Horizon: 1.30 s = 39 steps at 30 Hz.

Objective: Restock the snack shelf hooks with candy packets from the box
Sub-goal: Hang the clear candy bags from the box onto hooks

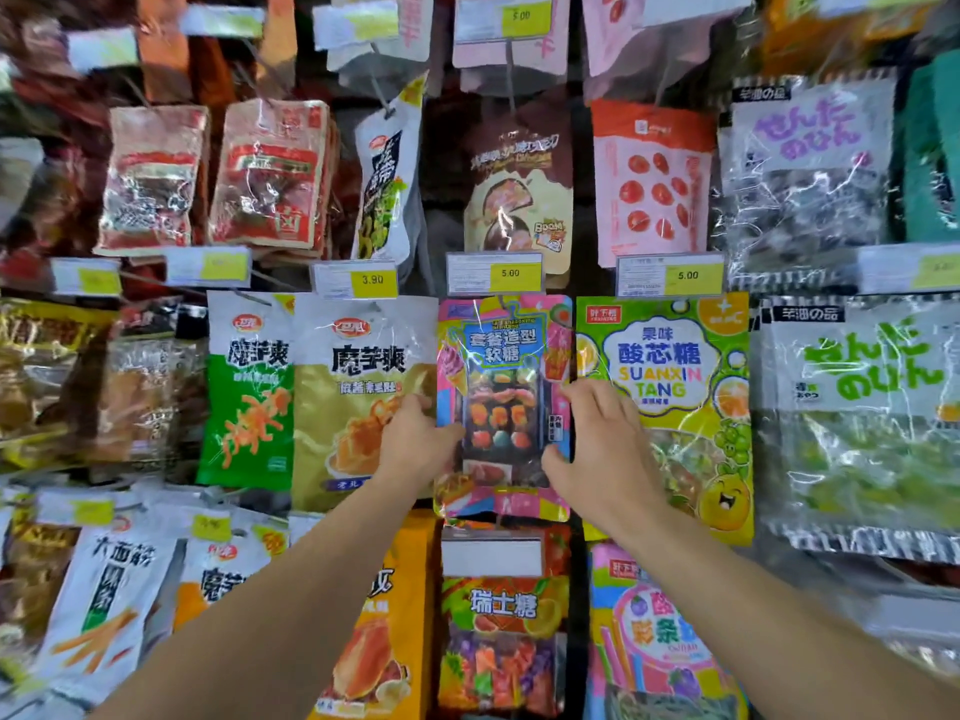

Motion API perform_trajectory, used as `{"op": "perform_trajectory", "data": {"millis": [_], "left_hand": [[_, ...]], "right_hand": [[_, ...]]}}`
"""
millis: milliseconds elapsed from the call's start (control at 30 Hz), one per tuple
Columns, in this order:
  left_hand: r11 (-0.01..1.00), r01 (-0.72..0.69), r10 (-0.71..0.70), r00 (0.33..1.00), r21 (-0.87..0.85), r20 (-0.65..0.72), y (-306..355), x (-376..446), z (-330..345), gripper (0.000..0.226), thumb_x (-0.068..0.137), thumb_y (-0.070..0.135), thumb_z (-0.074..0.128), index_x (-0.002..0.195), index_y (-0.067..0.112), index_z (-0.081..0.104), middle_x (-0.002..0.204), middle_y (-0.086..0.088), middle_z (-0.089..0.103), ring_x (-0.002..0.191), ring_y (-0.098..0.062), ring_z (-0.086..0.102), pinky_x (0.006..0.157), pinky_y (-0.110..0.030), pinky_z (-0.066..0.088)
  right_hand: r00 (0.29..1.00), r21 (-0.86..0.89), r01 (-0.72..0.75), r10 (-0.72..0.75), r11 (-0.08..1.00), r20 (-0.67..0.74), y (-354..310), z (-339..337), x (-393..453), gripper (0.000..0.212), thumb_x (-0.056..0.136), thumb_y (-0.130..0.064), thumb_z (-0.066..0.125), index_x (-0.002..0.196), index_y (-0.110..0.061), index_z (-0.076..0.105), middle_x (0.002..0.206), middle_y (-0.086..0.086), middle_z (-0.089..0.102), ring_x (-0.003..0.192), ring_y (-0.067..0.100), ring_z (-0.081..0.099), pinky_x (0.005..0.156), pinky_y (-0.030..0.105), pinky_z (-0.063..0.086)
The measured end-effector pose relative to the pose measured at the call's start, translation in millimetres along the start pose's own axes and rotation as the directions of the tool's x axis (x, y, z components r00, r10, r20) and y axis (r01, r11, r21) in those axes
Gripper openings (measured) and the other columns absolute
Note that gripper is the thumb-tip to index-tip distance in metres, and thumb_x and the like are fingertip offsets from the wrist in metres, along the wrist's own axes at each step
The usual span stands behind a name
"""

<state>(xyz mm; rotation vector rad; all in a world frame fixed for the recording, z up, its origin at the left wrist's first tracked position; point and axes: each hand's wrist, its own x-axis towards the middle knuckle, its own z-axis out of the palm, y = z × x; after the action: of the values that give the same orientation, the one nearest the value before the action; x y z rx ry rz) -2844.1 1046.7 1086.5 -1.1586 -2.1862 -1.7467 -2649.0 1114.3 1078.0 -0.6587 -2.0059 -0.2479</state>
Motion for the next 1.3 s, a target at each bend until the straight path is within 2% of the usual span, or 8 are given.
{"op": "perform_trajectory", "data": {"millis": [233, 533, 633, 900, 1033, 1133, 1200, 1300], "left_hand": [[0.99, -0.092, 0.09, 0.996, 0.104, 0.024, -12, 13, -3, 0.015, 0.087, 0.013, 0.061, 0.097, 0.01, 0.07, 0.084, -0.001, 0.066, 0.087, -0.024, 0.064, 0.071, -0.025, 0.043], [0.993, -0.108, 0.105, 0.992, 0.044, 0.069, -14, 20, -4, 0.026, 0.091, 0.011, 0.059, 0.116, 0.007, 0.066, 0.111, -0.008, 0.068, 0.088, -0.018, 0.056, 0.078, -0.022, 0.04], [0.995, -0.093, 0.092, 0.994, 0.022, 0.061, -13, 18, -12, 0.024, 0.087, 0.012, 0.061, 0.111, 0.012, 0.067, 0.095, -0.004, 0.068, 0.079, -0.018, 0.057, 0.072, -0.024, 0.042], [0.945, -0.314, 0.324, 0.864, 0.091, -0.384, -38, 12, -82, 0.027, 0.082, 0.014, 0.066, 0.109, 0.014, 0.061, 0.107, -0.003, 0.059, 0.095, -0.024, 0.056, 0.083, -0.036, 0.045], [0.986, -0.117, 0.158, 0.887, 0.122, -0.433, -70, 30, -111, 0.052, 0.082, 0.027, 0.07, 0.126, 0.007, 0.05, 0.124, -0.011, 0.052, 0.114, -0.033, 0.048, 0.096, -0.042, 0.036], [0.999, -0.038, 0.03, 0.981, -0.037, -0.191, -82, 41, -115, 0.026, 0.086, 0.034, 0.068, 0.095, 0.011, 0.06, 0.089, -0.003, 0.064, 0.083, -0.026, 0.059, 0.07, -0.032, 0.047], [0.992, -0.057, 0.039, 0.987, -0.115, -0.153, -86, 45, -115, 0.034, 0.091, 0.026, 0.064, 0.062, 0.015, 0.051, 0.056, 0.001, 0.049, 0.054, -0.019, 0.046, 0.048, -0.028, 0.031], [0.976, -0.046, 0.014, 0.988, -0.215, -0.151, -90, 50, -120, 0.035, 0.095, 0.019, 0.058, 0.063, 0.008, 0.051, 0.059, -0.003, 0.049, 0.054, -0.019, 0.043, 0.045, -0.029, 0.03]], "right_hand": [[0.998, -0.087, -0.058, 0.061, 0.994, 0.028, -22, 2, -4, 0.058, 0.085, -0.032, 0.063, 0.136, -0.018, 0.041, 0.139, -0.003, 0.038, 0.126, 0.021, 0.034, 0.105, 0.035, 0.033], [0.991, -0.125, -0.079, 0.092, 0.989, 0.101, -35, 5, -2, 0.063, 0.087, -0.033, 0.06, 0.143, -0.017, 0.035, 0.148, 0.0, 0.031, 0.135, 0.023, 0.028, 0.113, 0.035, 0.031], [0.991, -0.116, -0.073, 0.085, 0.991, 0.103, -40, 7, -2, 0.062, 0.085, -0.03, 0.06, 0.141, -0.017, 0.038, 0.145, 0.0, 0.035, 0.132, 0.024, 0.032, 0.11, 0.035, 0.033], [0.995, -0.046, 0.003, 0.002, 0.999, 0.104, -81, 30, 7, 0.058, 0.082, -0.023, 0.065, 0.136, -0.013, 0.045, 0.135, 0.004, 0.042, 0.124, 0.028, 0.039, 0.106, 0.037, 0.038], [0.987, -0.021, 0.02, -0.016, 1.0, 0.162, -109, 48, 12, 0.061, 0.086, -0.026, 0.061, 0.142, -0.015, 0.039, 0.146, 0.001, 0.034, 0.135, 0.026, 0.028, 0.111, 0.037, 0.031], [0.986, 0.007, 0.033, -0.034, 0.999, 0.165, -126, 59, 14, 0.059, 0.087, -0.027, 0.06, 0.141, -0.017, 0.039, 0.145, -0.001, 0.033, 0.134, 0.023, 0.029, 0.107, 0.035, 0.033], [0.985, 0.011, 0.048, -0.049, 0.999, 0.166, -135, 64, 17, 0.057, 0.088, -0.03, 0.06, 0.139, -0.017, 0.04, 0.141, -0.003, 0.034, 0.131, 0.021, 0.03, 0.106, 0.034, 0.035], [0.984, 0.022, 0.047, -0.05, 0.999, 0.169, -145, 70, 21, 0.056, 0.088, -0.031, 0.059, 0.139, -0.016, 0.04, 0.139, -0.004, 0.035, 0.129, 0.019, 0.033, 0.106, 0.034, 0.038]]}}
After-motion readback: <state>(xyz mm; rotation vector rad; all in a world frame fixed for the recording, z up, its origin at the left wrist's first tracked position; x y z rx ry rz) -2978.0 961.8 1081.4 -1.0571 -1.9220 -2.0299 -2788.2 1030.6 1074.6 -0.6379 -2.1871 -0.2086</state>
